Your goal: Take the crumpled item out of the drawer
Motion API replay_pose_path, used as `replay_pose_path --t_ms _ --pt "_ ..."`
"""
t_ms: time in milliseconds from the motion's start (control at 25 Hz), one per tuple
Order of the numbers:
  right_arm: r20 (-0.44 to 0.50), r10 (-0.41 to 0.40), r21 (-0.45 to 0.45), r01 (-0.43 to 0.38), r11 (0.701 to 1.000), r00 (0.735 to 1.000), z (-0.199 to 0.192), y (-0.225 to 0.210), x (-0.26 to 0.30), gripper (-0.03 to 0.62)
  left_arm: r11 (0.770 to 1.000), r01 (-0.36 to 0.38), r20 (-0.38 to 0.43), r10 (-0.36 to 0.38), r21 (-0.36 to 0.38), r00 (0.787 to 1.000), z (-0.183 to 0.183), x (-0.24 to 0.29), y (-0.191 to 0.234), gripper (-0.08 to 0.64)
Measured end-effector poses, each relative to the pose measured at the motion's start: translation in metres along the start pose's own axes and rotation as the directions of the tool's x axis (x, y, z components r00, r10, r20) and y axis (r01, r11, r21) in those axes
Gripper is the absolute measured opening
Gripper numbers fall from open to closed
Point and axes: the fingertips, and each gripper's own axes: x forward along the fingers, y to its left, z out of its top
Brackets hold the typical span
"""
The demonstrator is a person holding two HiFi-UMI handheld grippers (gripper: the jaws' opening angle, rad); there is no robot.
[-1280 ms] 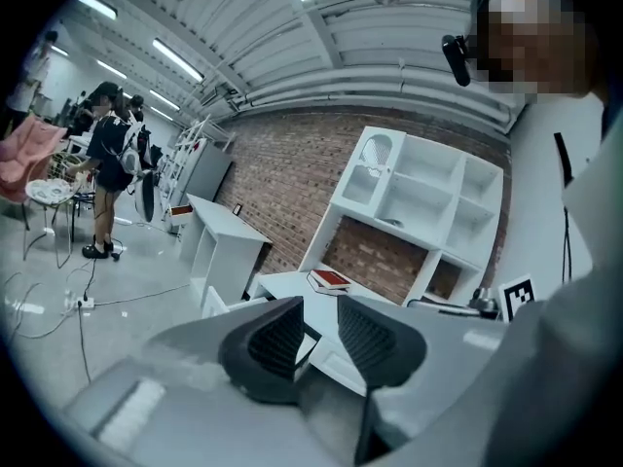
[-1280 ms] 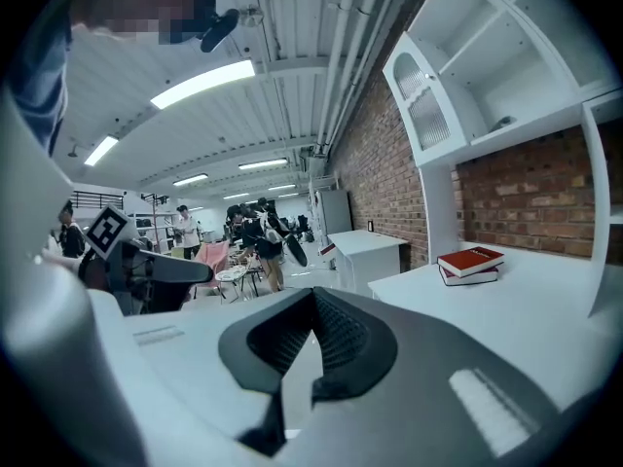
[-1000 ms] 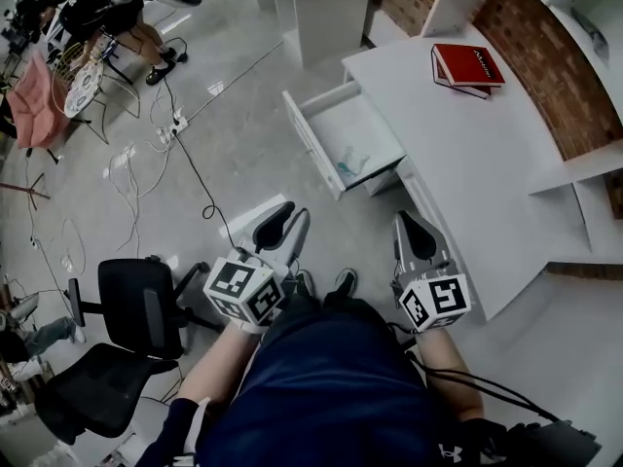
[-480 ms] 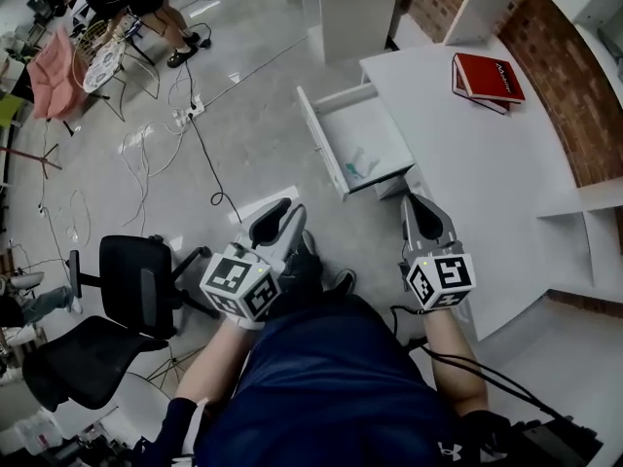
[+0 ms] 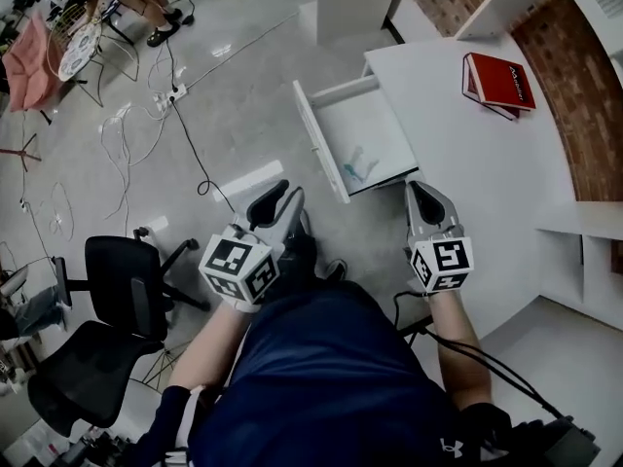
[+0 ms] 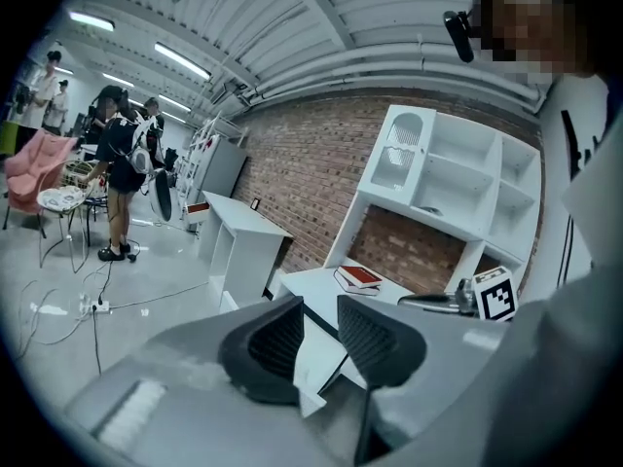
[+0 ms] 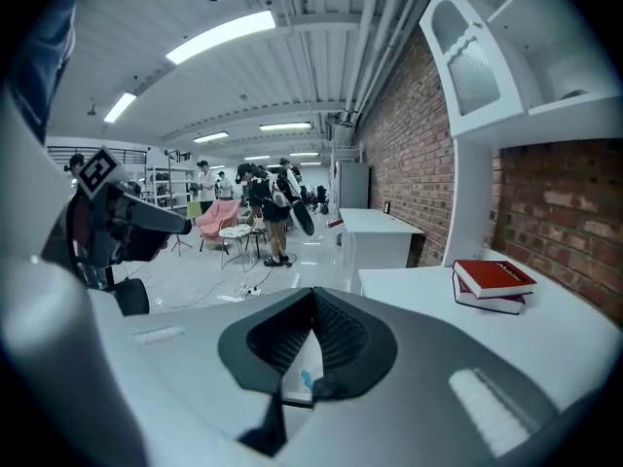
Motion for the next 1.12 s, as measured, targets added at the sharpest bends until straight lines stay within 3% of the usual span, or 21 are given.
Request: replay_pose_path --t_ms 280,560,760,1120 --pt "-0.165 -0.008 -0.132 -0.014 0.991 0.986 -0.018 -0.006 0.072 0.021 0.993 0.045 -0.099 -0.034 0.111 0.995 0.010 0.050 0.051 0.118" --pt "-0.349 -0.015 -0.263 -0.083 0.961 0.937 -0.053 -0.003 0.128 0.081 0.989 0.080 -0.189 -0.055 0.126 0.980 -0.009 0.074 0.092 0.118" --pt "-0.470 0.019 -0.314 -0.188 0.931 0.882 -0.100 0.003 0.159 0.081 0.993 0.051 -0.226 -0.027 0.102 0.974 -0.022 0.078 0.107 0.118" --pt "-0.623 0.148 -0.228 -0.360 0.905 0.768 -0.179 0.003 0.203 0.107 0.998 -0.040 -0.247 0.053 0.057 0.968 -0.040 0.096 0.109 0.118"
